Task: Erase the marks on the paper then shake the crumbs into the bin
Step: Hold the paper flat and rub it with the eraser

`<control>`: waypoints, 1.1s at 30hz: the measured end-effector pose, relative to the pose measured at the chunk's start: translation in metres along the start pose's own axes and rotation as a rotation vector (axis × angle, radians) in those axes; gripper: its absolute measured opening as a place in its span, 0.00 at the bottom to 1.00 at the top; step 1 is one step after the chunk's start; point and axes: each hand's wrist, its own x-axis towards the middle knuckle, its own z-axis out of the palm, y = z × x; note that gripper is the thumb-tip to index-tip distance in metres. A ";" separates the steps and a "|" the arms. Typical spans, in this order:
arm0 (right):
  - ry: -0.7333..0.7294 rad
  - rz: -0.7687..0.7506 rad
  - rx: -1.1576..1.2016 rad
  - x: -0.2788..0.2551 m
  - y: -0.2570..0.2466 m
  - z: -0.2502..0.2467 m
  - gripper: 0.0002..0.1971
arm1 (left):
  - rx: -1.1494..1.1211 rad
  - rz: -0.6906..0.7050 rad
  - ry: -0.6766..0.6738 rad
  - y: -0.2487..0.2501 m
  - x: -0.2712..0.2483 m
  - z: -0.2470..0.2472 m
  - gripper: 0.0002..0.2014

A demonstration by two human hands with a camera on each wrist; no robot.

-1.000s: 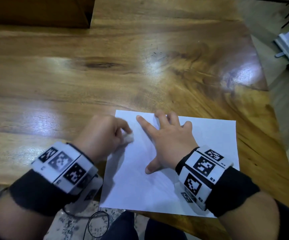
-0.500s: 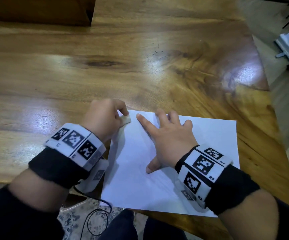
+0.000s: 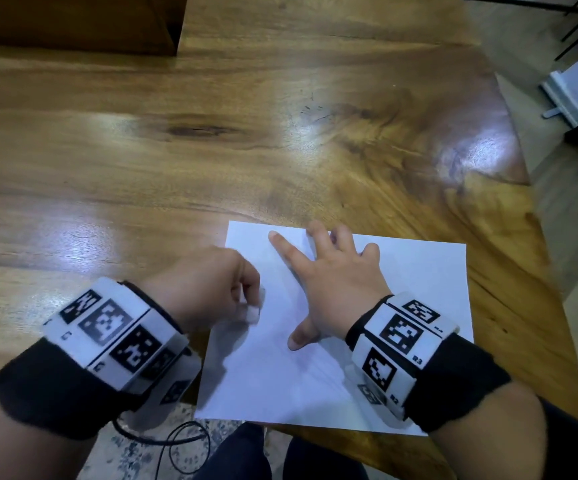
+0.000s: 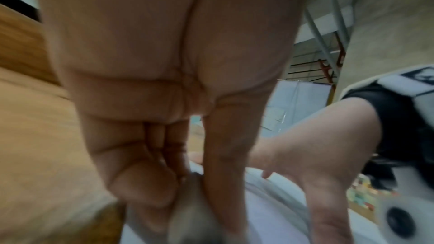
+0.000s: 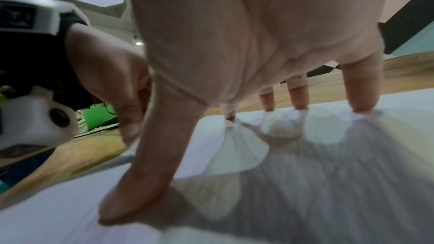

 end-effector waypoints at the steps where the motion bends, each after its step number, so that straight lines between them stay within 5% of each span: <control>1: 0.005 -0.004 0.007 0.000 0.000 0.000 0.67 | 0.004 0.002 0.007 0.002 0.002 -0.003 0.03; 4: 0.049 0.003 0.046 -0.001 0.001 0.003 0.69 | -0.080 -0.022 0.297 0.010 0.022 -0.013 0.05; 7: 0.124 0.033 0.109 -0.007 0.002 0.009 0.71 | -0.114 -0.048 0.428 0.014 0.030 -0.010 0.04; 12: 0.179 -0.007 0.153 -0.013 0.005 0.014 0.67 | -0.054 -0.012 0.240 0.018 0.030 -0.012 0.03; 16: 0.184 0.001 0.139 -0.012 0.004 0.015 0.68 | -0.073 0.014 0.427 0.025 0.040 -0.009 0.03; 21: 0.183 -0.006 0.155 -0.013 0.006 0.018 0.67 | -0.122 0.030 0.381 0.010 0.027 0.004 0.04; 29: 0.169 0.040 0.191 -0.024 0.010 0.028 0.67 | -0.074 0.151 0.561 -0.004 0.005 0.035 0.09; 33: 0.147 0.000 0.207 -0.022 0.017 0.029 0.65 | -0.002 0.177 0.520 -0.005 -0.004 0.044 0.03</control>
